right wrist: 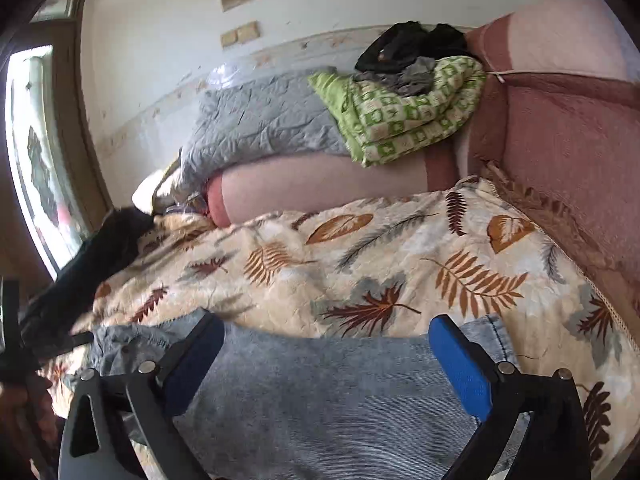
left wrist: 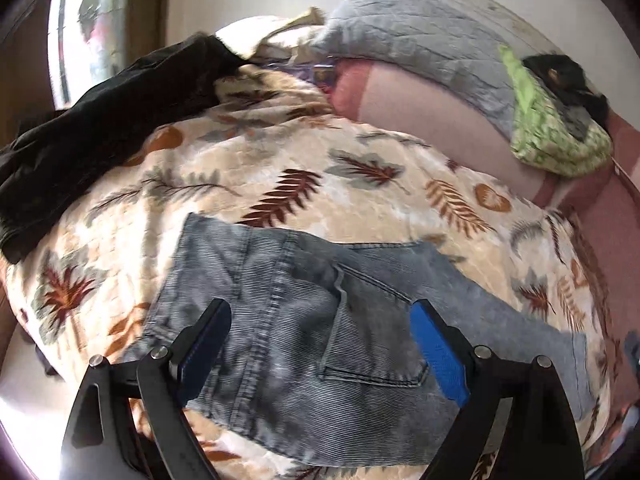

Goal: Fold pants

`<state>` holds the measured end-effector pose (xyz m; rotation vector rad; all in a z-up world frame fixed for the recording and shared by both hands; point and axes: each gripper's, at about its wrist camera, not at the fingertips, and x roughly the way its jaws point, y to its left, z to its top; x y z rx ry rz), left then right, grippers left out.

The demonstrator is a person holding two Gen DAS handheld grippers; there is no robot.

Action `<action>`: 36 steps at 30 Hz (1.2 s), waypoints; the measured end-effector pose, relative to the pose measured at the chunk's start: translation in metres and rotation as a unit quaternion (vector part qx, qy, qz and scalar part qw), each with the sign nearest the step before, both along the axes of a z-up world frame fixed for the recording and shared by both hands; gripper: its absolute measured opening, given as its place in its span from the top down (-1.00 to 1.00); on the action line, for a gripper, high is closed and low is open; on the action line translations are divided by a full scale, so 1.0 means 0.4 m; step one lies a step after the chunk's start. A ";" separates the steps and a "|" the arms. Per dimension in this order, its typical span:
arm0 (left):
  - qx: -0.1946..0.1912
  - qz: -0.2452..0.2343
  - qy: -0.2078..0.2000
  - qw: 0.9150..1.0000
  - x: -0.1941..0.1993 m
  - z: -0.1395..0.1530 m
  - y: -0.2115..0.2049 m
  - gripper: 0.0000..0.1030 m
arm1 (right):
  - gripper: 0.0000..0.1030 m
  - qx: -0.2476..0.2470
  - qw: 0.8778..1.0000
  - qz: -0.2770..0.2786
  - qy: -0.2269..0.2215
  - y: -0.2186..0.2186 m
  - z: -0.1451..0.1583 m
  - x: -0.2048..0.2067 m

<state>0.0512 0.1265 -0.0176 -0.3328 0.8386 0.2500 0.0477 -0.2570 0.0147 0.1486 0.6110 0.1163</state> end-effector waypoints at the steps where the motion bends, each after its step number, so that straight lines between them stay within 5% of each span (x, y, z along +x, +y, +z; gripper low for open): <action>1: -0.008 0.014 -0.011 1.000 -0.011 0.023 0.016 -0.76 | -0.97 0.031 0.999 0.013 0.035 0.012 -0.002 0.018; 3: 0.004 0.013 -0.059 0.998 -0.048 0.071 0.020 -0.77 | -0.97 0.098 0.994 0.050 0.007 0.025 0.022 -0.010; 6: 0.043 -0.008 -0.058 0.997 -0.060 0.072 -0.008 -0.77 | -1.00 0.045 0.997 0.059 -0.016 0.080 0.034 -0.044; 10: 0.019 -0.056 -0.029 0.998 -0.069 -0.004 -0.067 -0.77 | -1.00 0.069 0.995 0.055 0.049 0.066 -0.043 -0.058; 14: 0.029 -0.137 -0.005 0.990 -0.081 -0.087 -0.189 -0.77 | -1.00 0.121 0.986 -0.024 0.117 -0.069 -0.146 -0.102; 17: 0.044 -0.197 0.012 0.979 -0.064 -0.121 -0.287 -0.77 | -1.00 0.191 0.967 -0.099 0.135 -0.219 -0.198 -0.156; 21: 0.045 -0.241 0.007 0.970 -0.022 -0.115 -0.387 -0.77 | -1.00 0.316 0.919 -0.186 0.143 -0.416 -0.253 -0.218; 26: 0.022 -0.256 0.024 0.966 0.029 -0.131 -0.462 -0.77 | -1.00 0.423 0.871 -0.181 0.169 -0.523 -0.323 -0.186; 31: 0.016 -0.260 0.025 0.965 0.033 -0.145 -0.495 -0.77 | -0.99 0.464 0.856 -0.169 0.153 -0.536 -0.339 -0.154; 36: 0.019 -0.261 0.026 0.965 0.036 -0.153 -0.497 -0.77 | -0.94 0.461 0.859 -0.160 0.154 -0.527 -0.342 -0.136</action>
